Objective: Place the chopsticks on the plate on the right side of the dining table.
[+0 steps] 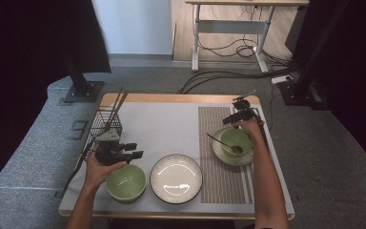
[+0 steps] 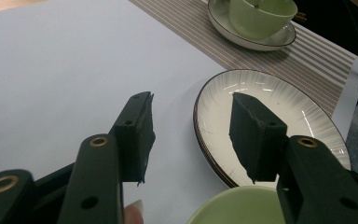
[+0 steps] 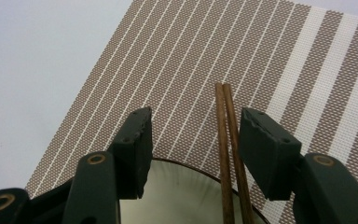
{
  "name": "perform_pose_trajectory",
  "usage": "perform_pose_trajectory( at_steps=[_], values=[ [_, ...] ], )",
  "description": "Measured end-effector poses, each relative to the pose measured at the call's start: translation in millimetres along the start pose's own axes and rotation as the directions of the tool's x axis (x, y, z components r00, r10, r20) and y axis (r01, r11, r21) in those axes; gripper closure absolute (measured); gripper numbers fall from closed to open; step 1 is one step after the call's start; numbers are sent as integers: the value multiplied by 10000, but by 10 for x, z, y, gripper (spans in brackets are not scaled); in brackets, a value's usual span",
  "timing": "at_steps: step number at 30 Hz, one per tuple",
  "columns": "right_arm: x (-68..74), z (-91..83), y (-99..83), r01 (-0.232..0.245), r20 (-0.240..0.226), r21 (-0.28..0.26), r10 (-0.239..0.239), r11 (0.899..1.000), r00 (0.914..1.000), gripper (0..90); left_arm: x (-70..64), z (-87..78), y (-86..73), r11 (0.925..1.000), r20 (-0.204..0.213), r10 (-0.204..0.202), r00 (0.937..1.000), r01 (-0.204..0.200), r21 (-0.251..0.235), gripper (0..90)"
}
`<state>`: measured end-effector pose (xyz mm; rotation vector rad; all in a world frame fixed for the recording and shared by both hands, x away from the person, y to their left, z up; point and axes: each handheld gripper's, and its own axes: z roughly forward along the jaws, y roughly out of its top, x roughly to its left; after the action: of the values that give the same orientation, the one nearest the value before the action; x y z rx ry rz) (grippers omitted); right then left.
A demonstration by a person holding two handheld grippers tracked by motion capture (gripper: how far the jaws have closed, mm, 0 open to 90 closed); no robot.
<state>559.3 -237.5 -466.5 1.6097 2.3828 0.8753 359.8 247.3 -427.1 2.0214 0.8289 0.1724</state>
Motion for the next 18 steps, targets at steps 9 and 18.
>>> perform_pose_trajectory(
  at_steps=[9, 18],
  values=[
    [-47, -14, -10, -136, 102, -23, 137, 9999, 9999, 450, -3, 8, -1, 10000, 17, -19, 10000, 19, 10, 496],
    [-24, 42, -12, -72, 12, 115, 72, 9999, 10000, 450, -1, 6, -1, 10000, 18, 1, 10000, -1, 13, 496]
  ],
)
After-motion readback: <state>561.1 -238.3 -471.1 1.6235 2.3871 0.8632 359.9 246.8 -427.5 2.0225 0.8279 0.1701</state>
